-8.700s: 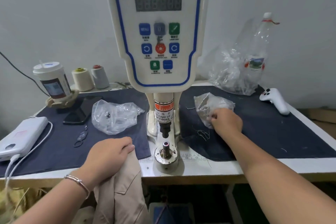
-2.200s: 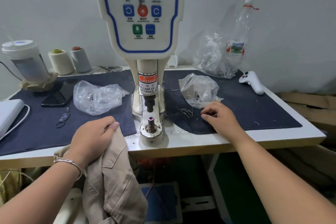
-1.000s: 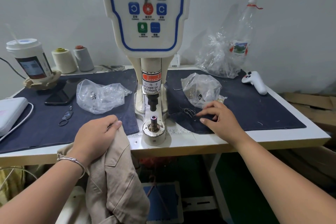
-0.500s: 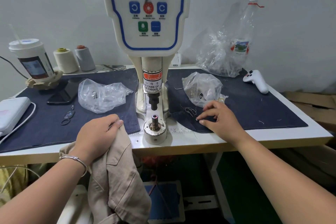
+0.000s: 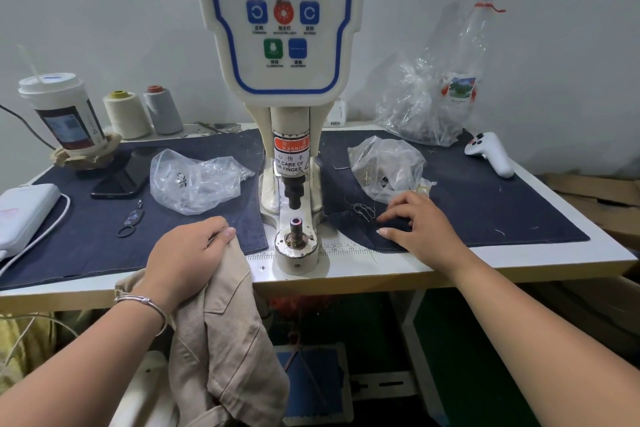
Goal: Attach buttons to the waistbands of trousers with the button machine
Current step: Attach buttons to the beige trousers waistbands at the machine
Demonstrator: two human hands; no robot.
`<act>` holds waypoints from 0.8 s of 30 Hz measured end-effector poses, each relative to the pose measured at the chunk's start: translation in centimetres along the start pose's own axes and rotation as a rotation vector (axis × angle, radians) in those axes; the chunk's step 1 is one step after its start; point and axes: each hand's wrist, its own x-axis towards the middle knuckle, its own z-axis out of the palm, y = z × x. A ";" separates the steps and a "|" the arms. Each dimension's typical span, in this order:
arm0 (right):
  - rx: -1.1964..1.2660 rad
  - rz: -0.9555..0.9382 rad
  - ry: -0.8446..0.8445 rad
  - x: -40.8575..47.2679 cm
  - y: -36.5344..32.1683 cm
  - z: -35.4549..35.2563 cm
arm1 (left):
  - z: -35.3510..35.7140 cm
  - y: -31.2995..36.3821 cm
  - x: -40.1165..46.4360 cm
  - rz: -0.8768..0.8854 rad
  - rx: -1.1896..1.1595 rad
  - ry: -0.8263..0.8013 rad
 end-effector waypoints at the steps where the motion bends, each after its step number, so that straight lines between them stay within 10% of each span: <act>1: 0.002 -0.001 -0.001 0.0 0.0 0.0 | 0.0 0.0 0.0 -0.001 0.000 -0.001; 24: 0.403 -0.218 0.006 0.3 -11.4 3.3 | -0.1 0.0 0.0 0.026 0.003 0.004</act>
